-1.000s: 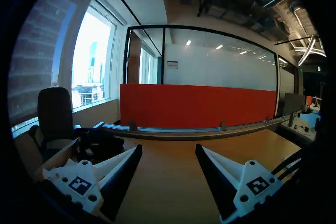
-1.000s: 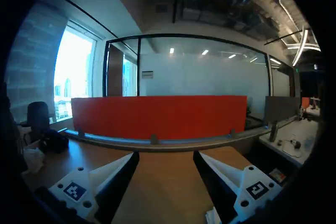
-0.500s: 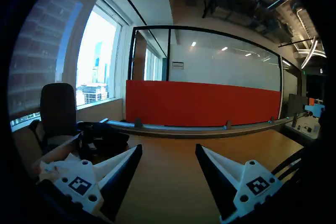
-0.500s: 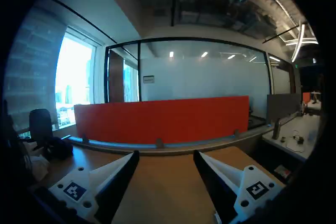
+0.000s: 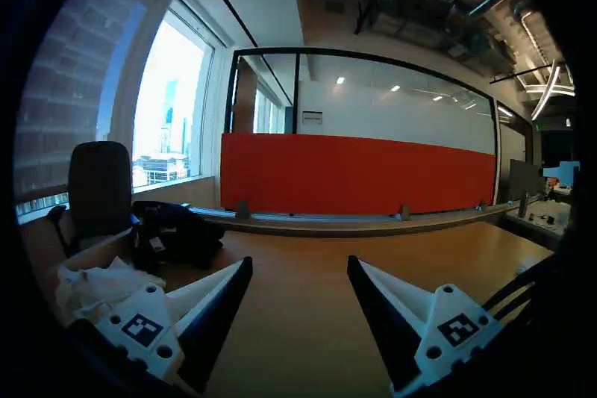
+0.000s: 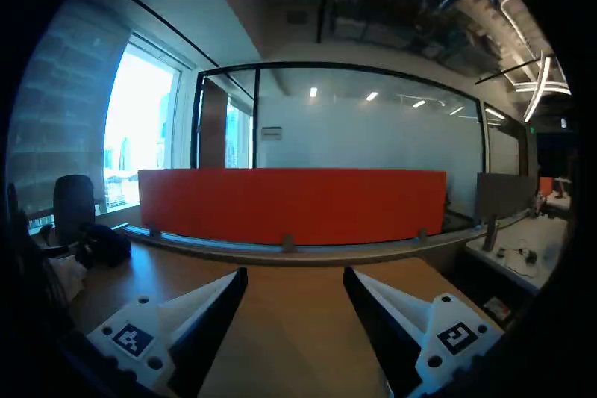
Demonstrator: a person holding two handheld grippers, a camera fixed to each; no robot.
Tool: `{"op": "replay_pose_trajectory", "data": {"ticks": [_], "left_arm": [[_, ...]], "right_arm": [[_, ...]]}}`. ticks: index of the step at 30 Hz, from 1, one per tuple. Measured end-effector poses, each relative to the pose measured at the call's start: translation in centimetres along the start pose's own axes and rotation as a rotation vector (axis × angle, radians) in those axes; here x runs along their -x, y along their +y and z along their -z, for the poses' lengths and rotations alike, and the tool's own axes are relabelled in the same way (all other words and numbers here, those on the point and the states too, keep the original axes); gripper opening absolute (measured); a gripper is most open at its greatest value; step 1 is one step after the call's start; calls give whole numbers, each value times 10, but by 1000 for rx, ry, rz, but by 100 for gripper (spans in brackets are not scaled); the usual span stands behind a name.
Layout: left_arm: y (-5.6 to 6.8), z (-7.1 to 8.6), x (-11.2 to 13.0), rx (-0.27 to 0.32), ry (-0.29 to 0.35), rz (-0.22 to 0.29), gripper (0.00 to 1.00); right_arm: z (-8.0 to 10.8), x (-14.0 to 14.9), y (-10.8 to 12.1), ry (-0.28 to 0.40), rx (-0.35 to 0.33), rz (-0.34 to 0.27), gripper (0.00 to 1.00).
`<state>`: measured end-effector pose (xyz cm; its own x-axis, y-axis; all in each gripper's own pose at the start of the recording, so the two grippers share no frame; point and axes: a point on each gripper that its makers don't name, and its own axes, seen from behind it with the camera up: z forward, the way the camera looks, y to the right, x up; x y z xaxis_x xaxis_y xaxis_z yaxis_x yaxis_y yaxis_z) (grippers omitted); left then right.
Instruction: Fold towel
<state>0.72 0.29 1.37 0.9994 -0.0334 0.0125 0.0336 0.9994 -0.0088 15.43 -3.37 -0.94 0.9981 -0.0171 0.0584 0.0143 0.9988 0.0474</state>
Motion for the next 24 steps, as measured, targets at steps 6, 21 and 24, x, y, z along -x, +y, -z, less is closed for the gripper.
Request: {"op": "replay_pose_trajectory", "data": {"ticks": [6, 21, 24], "left_arm": [[2, -2, 20, 2, 15, -9, 94], [-5, -7, 55, 1, 43, -29, 94], [-6, -7, 59, 1, 51, -26, 94]], "right_arm": [[4, 7, -3, -5, 2, 16, 99], [-4, 35, -12, -19, 12, 11, 99], [-5, 37, -11, -12, 15, 3, 99]]}}
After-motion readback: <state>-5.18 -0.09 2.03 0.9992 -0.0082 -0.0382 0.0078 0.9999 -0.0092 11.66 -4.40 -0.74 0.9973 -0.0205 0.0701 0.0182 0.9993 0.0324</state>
